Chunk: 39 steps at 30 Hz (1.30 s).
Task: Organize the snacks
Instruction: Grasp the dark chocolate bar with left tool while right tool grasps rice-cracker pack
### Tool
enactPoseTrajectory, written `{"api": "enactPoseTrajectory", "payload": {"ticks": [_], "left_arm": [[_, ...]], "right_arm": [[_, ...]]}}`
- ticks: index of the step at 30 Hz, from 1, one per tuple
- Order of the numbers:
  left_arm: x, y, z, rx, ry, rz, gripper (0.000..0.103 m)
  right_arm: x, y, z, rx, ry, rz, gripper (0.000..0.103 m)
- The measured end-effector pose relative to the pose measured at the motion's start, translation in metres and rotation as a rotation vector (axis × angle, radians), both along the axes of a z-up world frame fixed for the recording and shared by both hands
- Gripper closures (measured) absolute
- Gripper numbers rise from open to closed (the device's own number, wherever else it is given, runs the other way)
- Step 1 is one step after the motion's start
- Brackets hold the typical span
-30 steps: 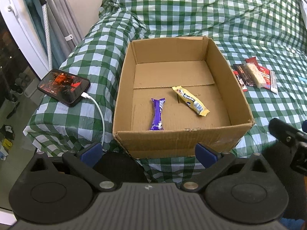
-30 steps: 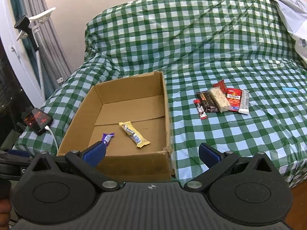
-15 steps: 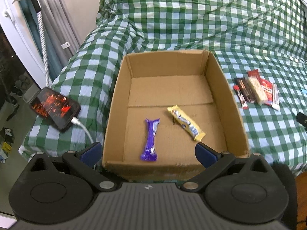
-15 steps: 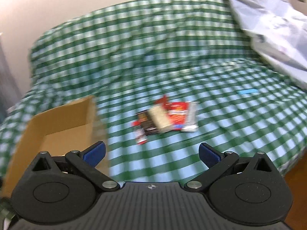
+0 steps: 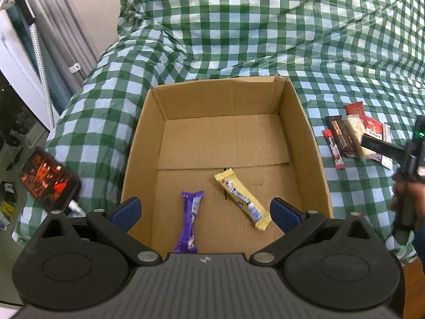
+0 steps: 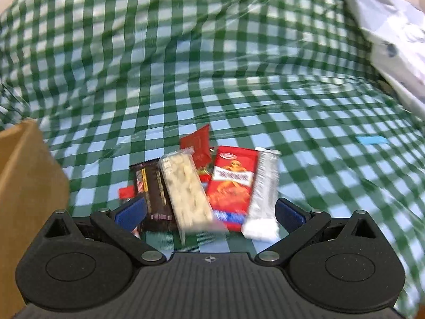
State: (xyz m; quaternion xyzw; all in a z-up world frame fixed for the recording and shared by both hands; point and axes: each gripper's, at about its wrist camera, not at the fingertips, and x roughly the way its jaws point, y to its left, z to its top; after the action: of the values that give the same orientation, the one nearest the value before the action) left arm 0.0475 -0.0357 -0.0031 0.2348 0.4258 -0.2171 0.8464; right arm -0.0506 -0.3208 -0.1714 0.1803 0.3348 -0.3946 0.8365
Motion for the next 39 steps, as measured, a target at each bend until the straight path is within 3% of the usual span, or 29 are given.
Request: {"api": "enactPoseTrajectory", "payload": {"ticks": [2,4,5,6,8,11,16,19,23,28,31,35,39], "left_arm": [[0.005,-0.009,-0.004,0.008,-0.001,-0.003,0.000],[0.009,-0.019,-0.006,0.013,-0.006,-0.011,0.000],[0.011,-0.025,-0.007,0.013,-0.011,-0.017,0.000],[0.011,-0.031,-0.007,0.012,-0.018,-0.023,0.000],[0.012,-0.045,-0.007,-0.002,-0.033,-0.042,0.000],[0.012,-0.077,-0.008,-0.023,-0.034,-0.076,0.000],[0.001,-0.158,-0.010,-0.129,0.045,-0.221,0.000],[-0.006,-0.218,-0.029,-0.139,0.105,-0.321,0.000],[0.000,-0.288,-0.080,-0.097,0.166,-0.383,0.000],[0.024,-0.340,-0.144,0.023,0.181,-0.335,0.000],[0.037,-0.359,-0.170,0.083,0.154,-0.308,0.000],[0.060,-0.373,-0.202,0.153,0.191,-0.276,0.000],[0.072,-0.374,-0.215,0.150,0.221,-0.267,0.001]], "right_arm": [[0.016,-0.011,-0.012,0.017,0.008,0.034,0.004],[0.028,-0.015,-0.025,0.025,0.040,0.079,0.014],[0.030,-0.020,-0.030,0.024,0.058,0.094,0.032],[0.032,-0.022,-0.035,0.035,0.072,0.113,0.057],[0.026,-0.020,-0.037,0.034,0.057,0.128,0.064],[-0.002,-0.016,-0.024,0.003,0.042,0.101,0.065],[-0.088,-0.024,0.005,0.028,-0.031,-0.100,0.065],[-0.132,-0.028,0.007,0.037,-0.024,-0.210,0.065],[-0.176,-0.038,-0.004,0.077,-0.024,-0.314,0.065],[-0.195,-0.051,-0.018,0.115,-0.038,-0.360,0.065],[-0.195,-0.067,-0.027,0.118,-0.034,-0.374,0.065],[-0.197,-0.083,-0.037,0.158,-0.054,-0.391,0.064],[-0.200,-0.085,-0.039,0.162,-0.078,-0.401,0.062]]}}
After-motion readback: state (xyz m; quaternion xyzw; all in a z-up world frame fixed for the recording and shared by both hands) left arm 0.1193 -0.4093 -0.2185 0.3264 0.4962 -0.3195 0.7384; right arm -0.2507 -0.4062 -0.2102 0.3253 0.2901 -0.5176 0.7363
